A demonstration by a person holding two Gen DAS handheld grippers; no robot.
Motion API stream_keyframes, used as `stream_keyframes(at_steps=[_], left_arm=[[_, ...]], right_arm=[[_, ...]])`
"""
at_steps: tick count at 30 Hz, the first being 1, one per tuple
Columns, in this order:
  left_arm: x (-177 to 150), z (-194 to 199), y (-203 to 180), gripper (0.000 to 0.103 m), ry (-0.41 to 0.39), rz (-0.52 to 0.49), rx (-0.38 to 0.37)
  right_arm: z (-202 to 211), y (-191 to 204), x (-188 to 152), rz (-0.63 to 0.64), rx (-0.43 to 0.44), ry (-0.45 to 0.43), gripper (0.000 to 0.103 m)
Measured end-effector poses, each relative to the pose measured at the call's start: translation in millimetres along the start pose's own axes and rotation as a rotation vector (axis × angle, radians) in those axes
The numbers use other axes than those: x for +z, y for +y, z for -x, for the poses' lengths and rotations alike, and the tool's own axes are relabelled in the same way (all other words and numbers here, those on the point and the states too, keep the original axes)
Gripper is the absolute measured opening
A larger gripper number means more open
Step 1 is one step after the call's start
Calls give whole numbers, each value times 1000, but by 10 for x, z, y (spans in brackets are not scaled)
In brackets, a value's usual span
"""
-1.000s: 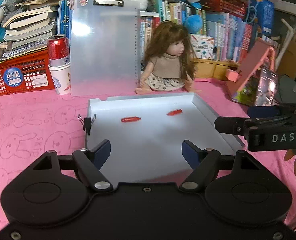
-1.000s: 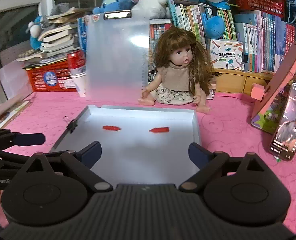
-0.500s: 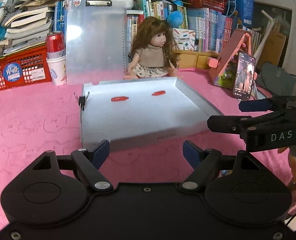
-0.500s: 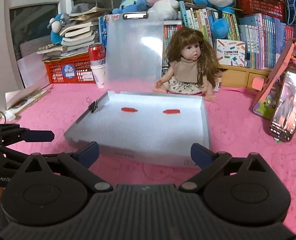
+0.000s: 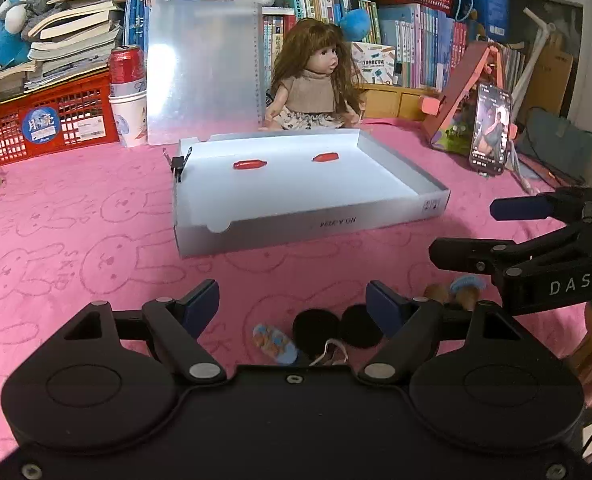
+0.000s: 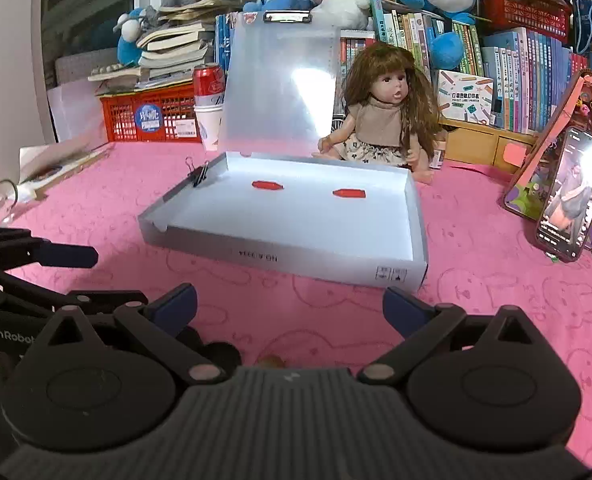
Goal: Organize rigid objects
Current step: 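Withdraw the left tool from the box back toward the black binder clip, then close the left tool on the black binder clip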
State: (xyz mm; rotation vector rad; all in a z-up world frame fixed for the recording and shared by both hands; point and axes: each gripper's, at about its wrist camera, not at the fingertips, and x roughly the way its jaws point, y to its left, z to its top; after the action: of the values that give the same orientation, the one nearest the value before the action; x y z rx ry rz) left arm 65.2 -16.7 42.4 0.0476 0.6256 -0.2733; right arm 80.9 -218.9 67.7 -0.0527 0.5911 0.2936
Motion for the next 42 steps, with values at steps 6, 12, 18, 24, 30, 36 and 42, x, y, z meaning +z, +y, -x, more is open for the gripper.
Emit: stream_keyframes(at_steps=[6,12,18,24,30,36,42], left_arm=[[-145,27,-3,79,14,-6,11],[-264,31,8,79,31,0,19],[-437,14,4,79,63,-9,27],[-527,58,-24,79,48,-23,36],[-585,101,-87,66,41,-47,2],[-584,126,-139,46,31,-64,-25],[-559,97,-148,44,27,-64,-23]], right_arm=[[6,14,-133,12,-12,8,103],[25,23,-266,25,-21,17,103],[27,25,-401,44,-36,35,103],[63,24,-533,60,-54,39,103],[119,-5,-611,55,-56,37,102],[162,-52,-681,51,-54,39,93],[185,-31,-721,67,-47,37,82]])
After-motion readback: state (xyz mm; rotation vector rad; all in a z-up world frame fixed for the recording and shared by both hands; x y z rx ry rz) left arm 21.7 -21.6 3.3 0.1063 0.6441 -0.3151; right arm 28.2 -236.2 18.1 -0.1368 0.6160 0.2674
